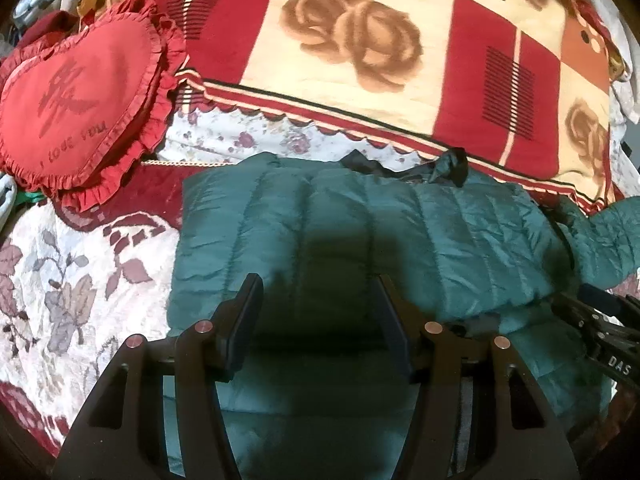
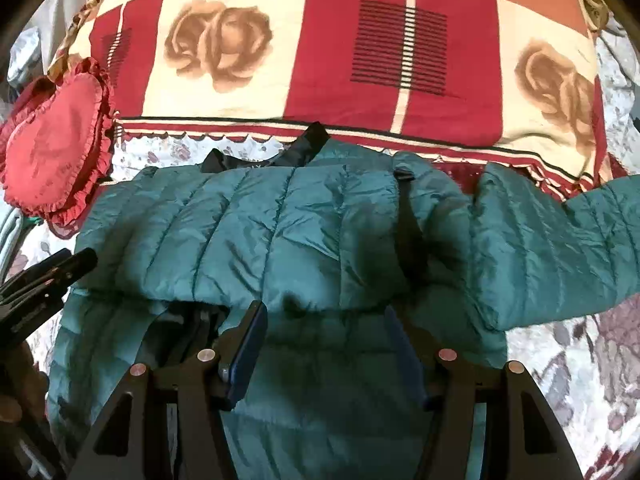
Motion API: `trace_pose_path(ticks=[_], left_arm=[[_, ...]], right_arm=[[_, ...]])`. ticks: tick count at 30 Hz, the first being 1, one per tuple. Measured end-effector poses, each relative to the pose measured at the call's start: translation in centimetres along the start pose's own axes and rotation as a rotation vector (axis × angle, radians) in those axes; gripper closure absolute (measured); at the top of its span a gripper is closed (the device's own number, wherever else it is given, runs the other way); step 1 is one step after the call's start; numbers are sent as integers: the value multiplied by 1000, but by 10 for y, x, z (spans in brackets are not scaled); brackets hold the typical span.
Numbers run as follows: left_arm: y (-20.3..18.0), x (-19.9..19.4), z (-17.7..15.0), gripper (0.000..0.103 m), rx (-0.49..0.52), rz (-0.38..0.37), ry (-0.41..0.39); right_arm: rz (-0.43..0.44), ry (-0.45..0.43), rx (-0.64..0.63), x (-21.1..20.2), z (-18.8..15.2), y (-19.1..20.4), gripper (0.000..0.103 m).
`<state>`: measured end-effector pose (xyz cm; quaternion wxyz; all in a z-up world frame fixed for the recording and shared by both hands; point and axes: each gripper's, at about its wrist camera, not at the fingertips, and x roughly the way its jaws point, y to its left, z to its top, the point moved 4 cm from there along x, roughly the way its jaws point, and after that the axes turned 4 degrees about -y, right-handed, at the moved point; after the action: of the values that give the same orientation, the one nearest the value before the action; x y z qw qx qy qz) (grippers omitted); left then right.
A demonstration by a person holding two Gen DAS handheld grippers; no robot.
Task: Fold large clothes
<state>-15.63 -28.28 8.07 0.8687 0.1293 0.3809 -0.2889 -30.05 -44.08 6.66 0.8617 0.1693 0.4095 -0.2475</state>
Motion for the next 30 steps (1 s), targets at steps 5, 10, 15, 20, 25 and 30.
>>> trace_pose_path(ticks=[5,10,15,20,25,30], left_arm=[[-12,-2,-3,46,4,-16,6],[-23,-3,-7,46,24,-22,16],[-30,-4,-8,46,29,-29,17],[-39,-2,-10,46,34,-39,24],[-47,0,-11,46,38,-52,35],[-50,-1,-12,46,42,-58,37]], right_arm=[[-19,-28,-13,-13,-2,-3,33],[-12,-37,6,-20,-2,-10,33],[-23,-47,28,-27,-2,-24,32],[-51,-52,52,-31,-3,-42,25],[-66,-50,66,-34,-4,-55,25],[-93,-56,73,-36,-4,-67,25]])
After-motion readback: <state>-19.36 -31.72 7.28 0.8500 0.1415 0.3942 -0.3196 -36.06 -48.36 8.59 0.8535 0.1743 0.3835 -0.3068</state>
